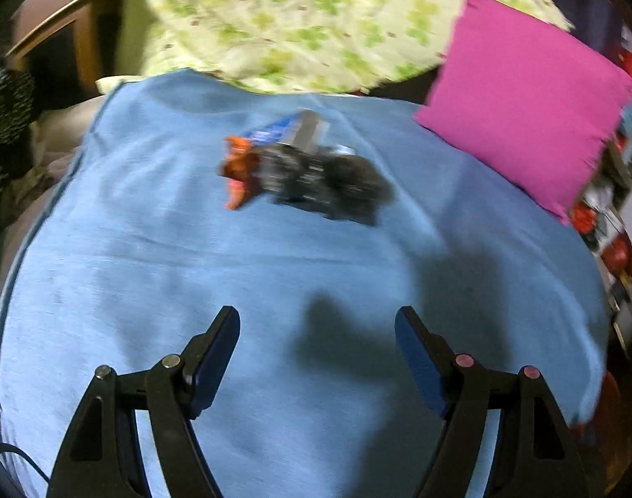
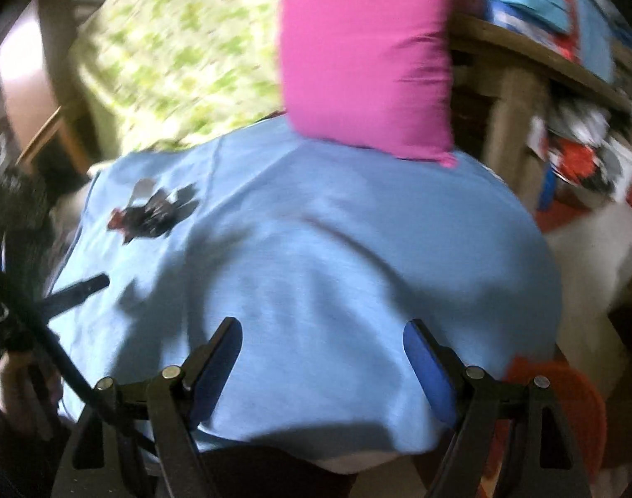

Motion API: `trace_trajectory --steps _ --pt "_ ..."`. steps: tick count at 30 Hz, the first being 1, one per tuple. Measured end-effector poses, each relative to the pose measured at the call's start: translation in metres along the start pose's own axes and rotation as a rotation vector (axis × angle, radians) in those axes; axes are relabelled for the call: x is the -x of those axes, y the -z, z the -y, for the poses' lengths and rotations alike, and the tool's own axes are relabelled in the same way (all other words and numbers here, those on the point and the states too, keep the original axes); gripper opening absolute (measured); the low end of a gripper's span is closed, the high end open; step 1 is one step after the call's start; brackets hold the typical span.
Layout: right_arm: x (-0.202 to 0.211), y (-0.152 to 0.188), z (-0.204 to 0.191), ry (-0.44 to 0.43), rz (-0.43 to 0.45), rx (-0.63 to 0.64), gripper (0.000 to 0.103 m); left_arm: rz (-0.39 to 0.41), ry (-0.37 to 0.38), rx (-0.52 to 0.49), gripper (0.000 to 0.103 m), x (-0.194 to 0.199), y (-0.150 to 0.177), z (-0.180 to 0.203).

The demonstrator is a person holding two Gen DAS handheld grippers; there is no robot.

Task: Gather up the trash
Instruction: 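Grasp the black plastic bag with the right tool and lift it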

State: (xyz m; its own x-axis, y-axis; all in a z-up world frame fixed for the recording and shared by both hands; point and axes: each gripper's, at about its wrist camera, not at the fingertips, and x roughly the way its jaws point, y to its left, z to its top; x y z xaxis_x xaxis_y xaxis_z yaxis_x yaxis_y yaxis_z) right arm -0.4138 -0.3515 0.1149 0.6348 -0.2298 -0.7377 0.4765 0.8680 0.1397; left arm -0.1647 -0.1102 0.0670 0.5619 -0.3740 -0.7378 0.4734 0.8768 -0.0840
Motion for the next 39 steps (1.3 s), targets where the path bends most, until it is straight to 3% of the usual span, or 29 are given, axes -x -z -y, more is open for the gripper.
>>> trace_trajectory --steps 7,12,22,32,34,39 --pt "-0.058 -0.047 -0.081 -0.09 -0.031 0.234 0.083 0.093 -0.19 0.096 0.078 -0.008 -0.001 -0.051" --pt "-0.112 -0.083 -0.15 -0.158 -0.045 0.381 0.083 0.13 -0.229 0.179 0.078 -0.007 -0.012 -0.072" --pt "-0.205 -0.124 -0.252 -0.216 -0.113 0.651 0.083 0.113 -0.212 0.215 0.078 -0.007 -0.014 -0.079" --pt "-0.266 -0.123 -0.269 -0.171 -0.143 0.689 0.082 0.095 -0.191 0.265 0.078 -0.012 -0.015 -0.087" --pt "-0.267 -0.123 -0.264 -0.176 -0.14 0.661 0.064 0.091 -0.193 0.265 0.078 -0.014 -0.014 -0.088" --pt "-0.255 -0.123 -0.255 -0.192 -0.136 0.623 0.047 0.088 -0.197 0.262 0.078 -0.016 -0.014 -0.087"
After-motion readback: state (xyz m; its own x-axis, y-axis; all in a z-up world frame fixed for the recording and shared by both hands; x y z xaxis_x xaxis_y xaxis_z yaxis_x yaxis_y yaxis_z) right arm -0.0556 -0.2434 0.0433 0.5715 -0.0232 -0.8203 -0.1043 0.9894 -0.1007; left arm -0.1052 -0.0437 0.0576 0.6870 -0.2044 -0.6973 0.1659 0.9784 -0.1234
